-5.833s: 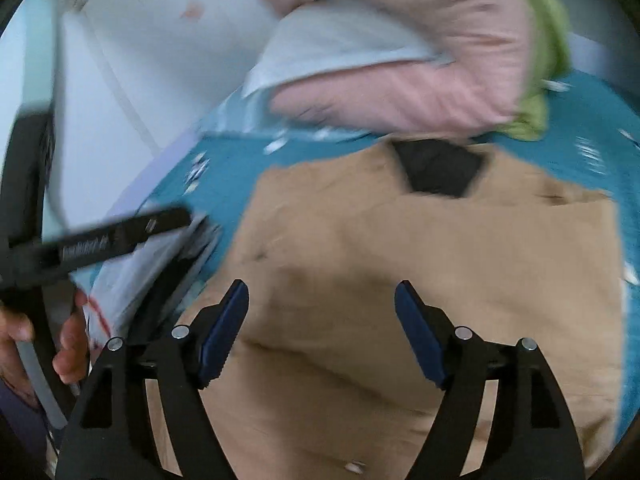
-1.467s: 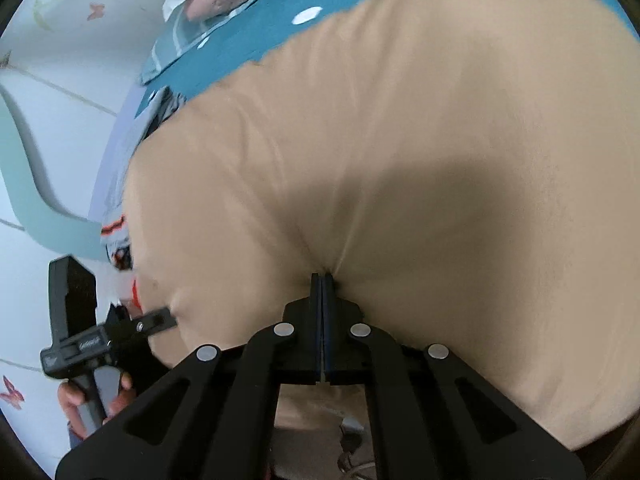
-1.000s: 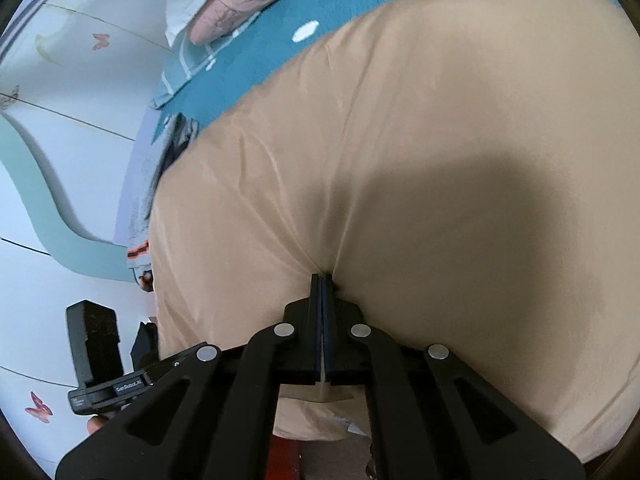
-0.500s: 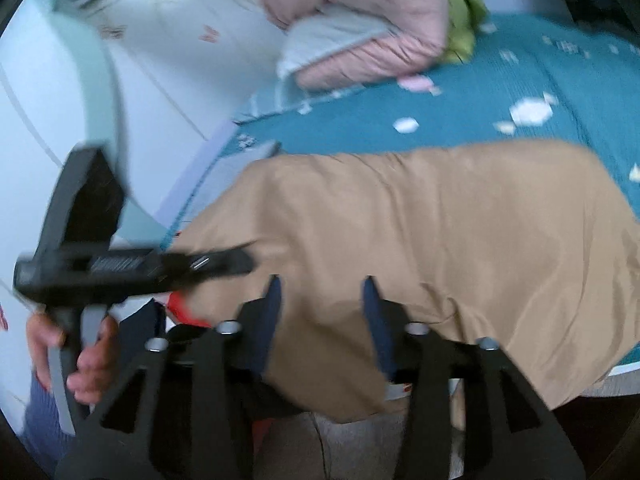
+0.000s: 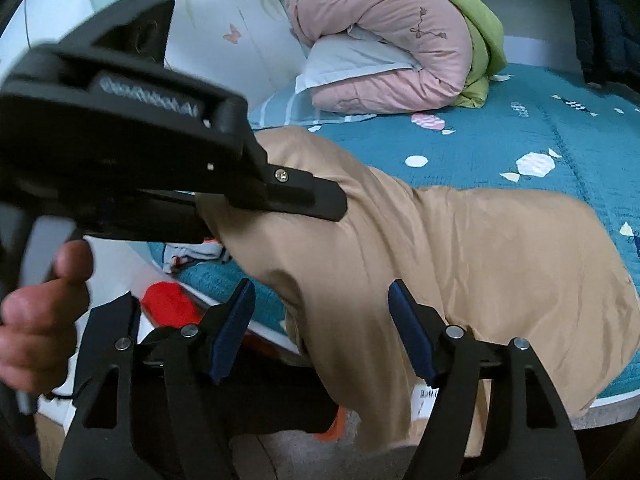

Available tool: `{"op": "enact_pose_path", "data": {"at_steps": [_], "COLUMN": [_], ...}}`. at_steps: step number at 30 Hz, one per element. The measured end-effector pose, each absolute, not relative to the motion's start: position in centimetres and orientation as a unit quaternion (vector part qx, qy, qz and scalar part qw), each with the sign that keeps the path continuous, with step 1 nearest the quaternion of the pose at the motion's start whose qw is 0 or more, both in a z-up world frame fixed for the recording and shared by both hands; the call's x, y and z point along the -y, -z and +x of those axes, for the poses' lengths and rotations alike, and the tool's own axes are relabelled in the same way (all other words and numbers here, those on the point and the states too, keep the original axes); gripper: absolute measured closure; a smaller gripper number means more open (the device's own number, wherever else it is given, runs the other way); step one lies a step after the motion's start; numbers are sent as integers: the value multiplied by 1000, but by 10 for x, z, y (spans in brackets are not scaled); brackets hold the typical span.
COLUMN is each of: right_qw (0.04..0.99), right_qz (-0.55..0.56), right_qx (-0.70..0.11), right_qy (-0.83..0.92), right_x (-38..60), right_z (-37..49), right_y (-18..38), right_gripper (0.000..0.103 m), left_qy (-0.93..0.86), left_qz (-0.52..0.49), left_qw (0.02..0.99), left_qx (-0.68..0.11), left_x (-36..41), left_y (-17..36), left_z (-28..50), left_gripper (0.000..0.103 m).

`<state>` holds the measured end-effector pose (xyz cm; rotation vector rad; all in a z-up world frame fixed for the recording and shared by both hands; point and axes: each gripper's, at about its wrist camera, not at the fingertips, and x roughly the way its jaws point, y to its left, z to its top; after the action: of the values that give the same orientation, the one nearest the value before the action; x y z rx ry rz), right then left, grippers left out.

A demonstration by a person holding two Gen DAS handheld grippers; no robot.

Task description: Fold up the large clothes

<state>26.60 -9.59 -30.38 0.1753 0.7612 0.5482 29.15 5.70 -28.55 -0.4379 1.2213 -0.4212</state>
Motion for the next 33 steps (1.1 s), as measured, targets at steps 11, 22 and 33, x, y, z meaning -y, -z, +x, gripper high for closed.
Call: {"op": "enact_pose_path", "data": {"at_steps": [11,22,33], "right_qw": [892,807,735], "right_qz": [109,408,607], "right_qx": [-361,-330,-269], "right_qy": [-250,-269,-139], "right_x": [110,231,350], "right_z": [291,307,293], "right_y": [315,317,379], "right_gripper": [83,84,84], "left_qy": [203,230,124], "left_qz": [-210,-211,-139], "left_qw": [774,849,823], "left_qx": [-561,-427,-537], "left_x": [-43,-43,-1], "left_y": [273,216,333], "left_z": [295,276,314], "left_gripper": [81,14,14]}}
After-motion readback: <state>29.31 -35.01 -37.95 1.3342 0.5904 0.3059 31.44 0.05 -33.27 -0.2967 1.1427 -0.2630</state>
